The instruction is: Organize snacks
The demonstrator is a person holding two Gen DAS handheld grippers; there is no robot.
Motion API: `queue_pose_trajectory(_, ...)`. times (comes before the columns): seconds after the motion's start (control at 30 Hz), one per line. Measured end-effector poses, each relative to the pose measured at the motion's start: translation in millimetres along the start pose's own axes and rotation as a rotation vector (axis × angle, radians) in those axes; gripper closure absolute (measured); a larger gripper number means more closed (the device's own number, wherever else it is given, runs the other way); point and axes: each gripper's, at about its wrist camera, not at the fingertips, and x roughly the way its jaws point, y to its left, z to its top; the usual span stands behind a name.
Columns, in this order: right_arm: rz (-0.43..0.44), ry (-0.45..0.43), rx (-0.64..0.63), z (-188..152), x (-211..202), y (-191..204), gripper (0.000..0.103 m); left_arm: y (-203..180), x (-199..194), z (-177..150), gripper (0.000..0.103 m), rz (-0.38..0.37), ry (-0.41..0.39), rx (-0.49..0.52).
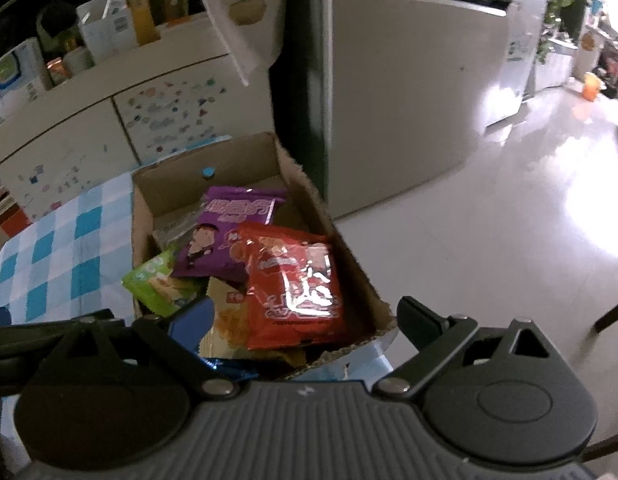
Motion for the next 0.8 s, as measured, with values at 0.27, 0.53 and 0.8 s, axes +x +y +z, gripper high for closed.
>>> queue_pose_trajectory(0.27, 0.022, 0.000, -0.080, 3.9, 3.8, 1.4, 0.005, -2.2, 5.7, -2.5, 0.000, 0.004, 0.030, -0.036)
queue_pose_trajectory(0.53, 0.026, 0.008, -0.149, 8.9, 11.7, 1.5, 0.005, -7.7, 13.3, -3.4, 0.000, 0.019, 0.056, -0.053)
queue_pose_trajectory(0.8, 0.048, 0.033, -0.173, 15.0, 23.5, 1.1, 0.005, -8.5, 21.5, -0.2, 0.000, 0.026, 0.076, -0.076)
